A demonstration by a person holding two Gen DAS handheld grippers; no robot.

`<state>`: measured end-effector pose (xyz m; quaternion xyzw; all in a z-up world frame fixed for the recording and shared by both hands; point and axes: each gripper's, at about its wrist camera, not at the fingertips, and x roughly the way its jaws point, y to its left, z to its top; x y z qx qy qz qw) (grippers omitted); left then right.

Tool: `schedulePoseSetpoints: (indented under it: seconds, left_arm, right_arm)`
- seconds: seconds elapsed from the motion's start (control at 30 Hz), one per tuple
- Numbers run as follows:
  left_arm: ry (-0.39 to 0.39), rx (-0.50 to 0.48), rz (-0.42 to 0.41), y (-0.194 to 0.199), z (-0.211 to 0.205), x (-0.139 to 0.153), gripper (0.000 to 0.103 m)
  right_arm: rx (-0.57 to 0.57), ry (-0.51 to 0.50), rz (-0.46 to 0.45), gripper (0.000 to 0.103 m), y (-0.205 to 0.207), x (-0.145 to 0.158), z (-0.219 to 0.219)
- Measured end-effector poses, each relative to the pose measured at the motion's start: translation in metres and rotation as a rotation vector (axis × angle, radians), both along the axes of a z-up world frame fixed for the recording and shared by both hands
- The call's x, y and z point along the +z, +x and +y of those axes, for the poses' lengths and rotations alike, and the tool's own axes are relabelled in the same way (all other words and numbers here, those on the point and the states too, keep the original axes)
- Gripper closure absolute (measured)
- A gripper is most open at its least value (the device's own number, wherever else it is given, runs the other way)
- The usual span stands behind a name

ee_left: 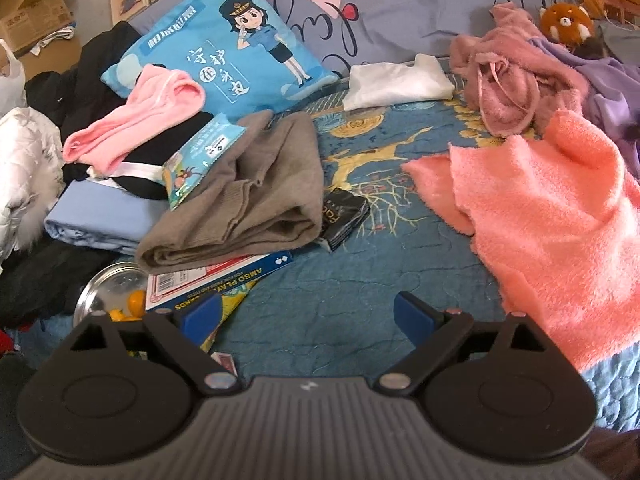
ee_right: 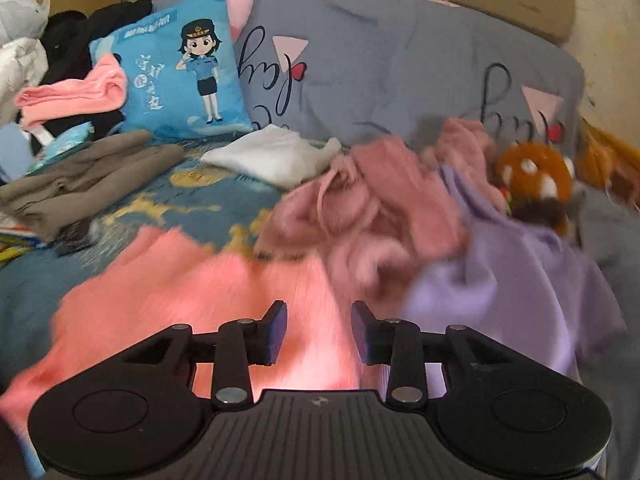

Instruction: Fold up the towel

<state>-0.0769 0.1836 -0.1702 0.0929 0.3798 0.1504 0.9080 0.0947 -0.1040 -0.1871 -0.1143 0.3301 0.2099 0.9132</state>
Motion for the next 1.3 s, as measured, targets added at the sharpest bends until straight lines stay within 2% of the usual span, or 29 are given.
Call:
schedulePoseSetpoints:
  seconds: [0.1, 0.17, 0.2, 0.23, 0.27, 0.3, 0.43, 0.5, 0.53, 0.6, 0.67, 0.7, 0.77, 0.9, 0.97, 1.07, 1.13, 1.3]
  left_arm:
    - [-0.017, -0.004, -0.001, 0.002, 0.001, 0.000, 0.008]
    - [-0.025, -0.007, -0.005, 0.003, 0.003, 0.001, 0.008]
    - [-0.028, -0.009, -0.006, 0.004, 0.003, 0.001, 0.007]
    - [-0.030, -0.011, -0.008, 0.004, 0.004, 0.001, 0.007]
    - [-0.031, -0.012, -0.012, 0.005, 0.004, 0.001, 0.007]
    - [-0.033, -0.013, -0.014, 0.005, 0.004, 0.001, 0.007]
    - [-0.049, -0.021, -0.023, 0.007, 0.005, 0.001, 0.007]
    - [-0.058, -0.026, -0.027, 0.009, 0.006, 0.001, 0.007]
    - [-0.060, -0.028, -0.029, 0.009, 0.006, 0.001, 0.007]
    - [-0.051, -0.035, -0.030, 0.009, 0.004, 0.001, 0.007]
    - [-0.052, -0.037, -0.035, 0.009, 0.004, 0.001, 0.007]
    - [-0.055, -0.035, -0.036, 0.009, 0.004, 0.001, 0.007]
    - [-0.060, -0.031, -0.035, 0.010, 0.005, 0.001, 0.007]
    - [-0.060, -0.035, -0.036, 0.010, 0.005, 0.001, 0.007]
    - [-0.061, -0.036, -0.037, 0.009, 0.005, 0.001, 0.007]
    - [-0.086, -0.031, -0.045, 0.008, 0.009, 0.003, 0.007]
    - [-0.106, -0.025, -0.052, 0.007, 0.012, 0.004, 0.007]
    - [-0.124, -0.023, -0.066, 0.006, 0.014, 0.007, 0.007]
  right_arm:
    - [0.022, -0.007, 0.013, 0.070, 0.031, -0.002, 0.011]
    - [0.037, -0.011, 0.022, 0.095, 0.052, -0.003, 0.019]
    - [0.044, -0.013, 0.027, 0.101, 0.062, -0.004, 0.023]
    - [0.052, -0.015, 0.031, 0.101, 0.073, -0.005, 0.026]
    - [0.042, 0.010, -0.003, 0.101, 0.072, 0.002, 0.024]
    - [0.006, 0.070, -0.031, 0.101, 0.070, 0.012, 0.015]
    - [-0.255, 0.134, -0.063, 0.101, 0.088, 0.028, -0.016]
    - [-0.346, 0.119, -0.002, 0.100, 0.105, 0.022, -0.029]
    - [-0.367, 0.110, 0.021, 0.096, 0.111, 0.018, -0.033]
    - [-0.384, 0.100, 0.021, 0.092, 0.110, 0.018, -0.034]
    - [-0.365, 0.096, -0.070, 0.085, 0.093, 0.027, -0.023]
    - [-0.353, 0.093, -0.119, 0.077, 0.084, 0.031, -0.017]
    - [-0.288, 0.085, -0.184, 0.077, 0.068, 0.039, 0.000]
    - [0.017, 0.046, -0.105, 0.077, 0.052, 0.030, 0.062]
    - [0.082, 0.049, -0.045, 0.077, 0.055, 0.018, 0.091]
    - [0.081, 0.054, 0.015, 0.077, 0.067, -0.004, 0.127]
    - [0.039, 0.028, 0.015, 0.077, 0.073, -0.018, 0.148]
    - [-0.079, 0.035, 0.042, 0.077, 0.088, -0.040, 0.164]
